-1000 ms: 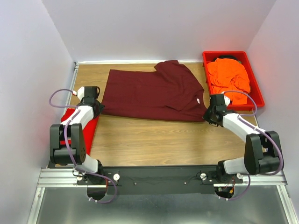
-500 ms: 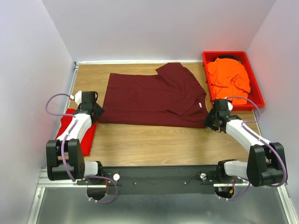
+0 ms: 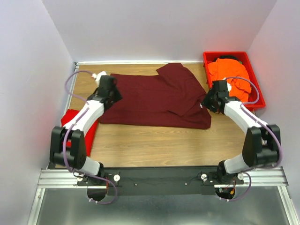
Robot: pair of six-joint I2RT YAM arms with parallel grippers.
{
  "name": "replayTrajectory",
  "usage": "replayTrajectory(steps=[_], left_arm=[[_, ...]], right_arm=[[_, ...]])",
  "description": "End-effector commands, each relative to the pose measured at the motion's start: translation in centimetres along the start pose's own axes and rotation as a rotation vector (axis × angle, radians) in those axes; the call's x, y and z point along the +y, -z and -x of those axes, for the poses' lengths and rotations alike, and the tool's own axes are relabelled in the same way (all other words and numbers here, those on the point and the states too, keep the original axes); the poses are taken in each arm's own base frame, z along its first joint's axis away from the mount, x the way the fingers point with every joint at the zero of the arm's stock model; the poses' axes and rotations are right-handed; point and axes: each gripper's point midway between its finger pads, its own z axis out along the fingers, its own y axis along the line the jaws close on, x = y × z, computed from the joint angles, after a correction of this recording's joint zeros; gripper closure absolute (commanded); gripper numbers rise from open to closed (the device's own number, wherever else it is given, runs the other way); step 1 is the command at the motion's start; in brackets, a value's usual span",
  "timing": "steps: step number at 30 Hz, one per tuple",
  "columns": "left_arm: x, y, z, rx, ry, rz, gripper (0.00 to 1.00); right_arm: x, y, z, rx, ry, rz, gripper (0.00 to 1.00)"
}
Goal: Fold and stack the t-shirts
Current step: Fold the tshirt
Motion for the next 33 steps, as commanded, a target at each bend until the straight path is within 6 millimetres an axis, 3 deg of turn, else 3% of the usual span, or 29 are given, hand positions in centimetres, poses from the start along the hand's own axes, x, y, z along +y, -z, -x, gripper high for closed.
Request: replayTrajectory(steps=[1, 4, 5, 8, 11, 18, 29, 33], left_arm=[[-6.3, -1.0, -2.3, 0.064, -0.105, -0.166, 0.46], [-10.9, -1.3, -5.0, 0.126, -0.192, -0.274, 0.47], [-12.2, -1.2, -5.0, 0.131, -0.215, -0.308, 0.48], [-13.7, -1.7, -7.1, 0.177, -0.254, -0.333, 0.49], [-14.6, -1.5, -7.7, 0.197, -0.288, -0.367, 0.49], [-14.3, -1.3, -7.2, 0.196, -0.349, -0.350, 0.49], [-14.2, -1.2, -6.3, 0.174, -0.375, -0.326, 0.50], [-14.1, -1.2, -5.9, 0.162, -0.381, -0.315, 0.50]], right_arm=[[0.7, -2.5, 0.7, 0.013, 0.014, -0.009, 0.49], [1.4, -4.6, 0.9, 0.031, 0.010, -0.009, 0.50], [2.1, -5.1, 1.4, 0.022, 0.009, 0.005, 0.51], [2.4, -6.8, 1.1, 0.039, -0.003, 0.006, 0.51], [3.3, -7.7, 1.5, 0.033, -0.015, 0.027, 0.52], [3.2, -9.2, 1.5, 0.028, -0.022, 0.005, 0.52], [3.9, -10.7, 1.4, 0.040, -0.030, 0.014, 0.70], [4.7, -10.0, 2.3, 0.022, -0.033, 0.041, 0.85]])
